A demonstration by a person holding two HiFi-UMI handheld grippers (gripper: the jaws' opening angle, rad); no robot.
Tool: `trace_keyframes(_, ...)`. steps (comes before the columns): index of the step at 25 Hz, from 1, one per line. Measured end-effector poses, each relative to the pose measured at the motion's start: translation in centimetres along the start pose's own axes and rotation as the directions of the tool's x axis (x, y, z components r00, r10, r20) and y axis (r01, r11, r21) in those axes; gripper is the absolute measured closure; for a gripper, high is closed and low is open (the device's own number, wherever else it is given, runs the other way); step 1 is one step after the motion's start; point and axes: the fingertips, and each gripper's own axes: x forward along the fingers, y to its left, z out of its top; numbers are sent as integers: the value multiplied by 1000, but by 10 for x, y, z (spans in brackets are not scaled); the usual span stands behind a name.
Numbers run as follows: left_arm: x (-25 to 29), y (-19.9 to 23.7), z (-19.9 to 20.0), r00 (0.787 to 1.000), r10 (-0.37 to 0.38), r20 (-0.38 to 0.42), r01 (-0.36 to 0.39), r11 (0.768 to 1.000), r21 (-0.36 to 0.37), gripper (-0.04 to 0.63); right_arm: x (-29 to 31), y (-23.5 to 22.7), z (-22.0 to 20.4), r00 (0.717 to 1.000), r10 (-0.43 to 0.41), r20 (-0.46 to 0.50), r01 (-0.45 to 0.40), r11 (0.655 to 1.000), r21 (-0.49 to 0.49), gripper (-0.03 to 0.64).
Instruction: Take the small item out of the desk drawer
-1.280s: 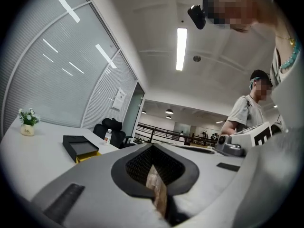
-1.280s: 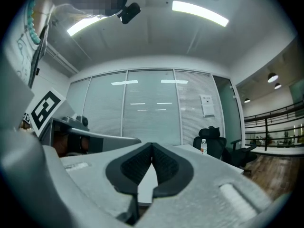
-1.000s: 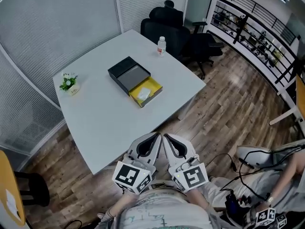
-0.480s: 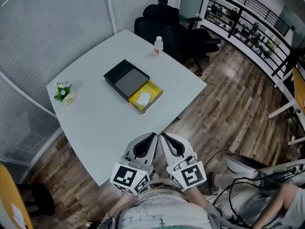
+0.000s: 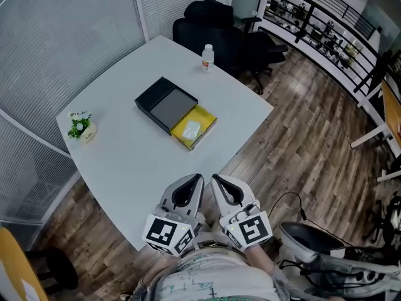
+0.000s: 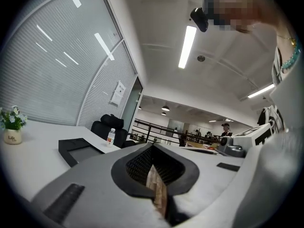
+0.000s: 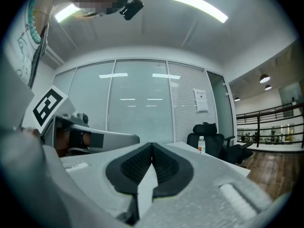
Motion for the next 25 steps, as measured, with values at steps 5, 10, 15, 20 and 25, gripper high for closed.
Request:
trace_keyframes(5,2,5,6,1000,-5,-6,5,1000,9,597,3,-2,-1,1000,-8,-4,8,1000,3,615)
trace_keyframes(10,10,15,5,1000,16,-7,-16,1000,-4,597,17,-7,-5,1000,17,-19,-17,1000,17,615)
trace_keyframes(15,28,33,8,999,48,-7,-48,999,7,597,39,-22,-3,999,42,-15,-42,999,-1,615)
trace_keyframes(20,56,50,14,997,72,2,-72,997,8,597,69,-45,2,997,77,-9,-77,997,12,615)
trace_keyframes(25,86,66,27,997,83,4,-83,996,11,597,99,-65,11,993,114,-13,-114,993,23,615)
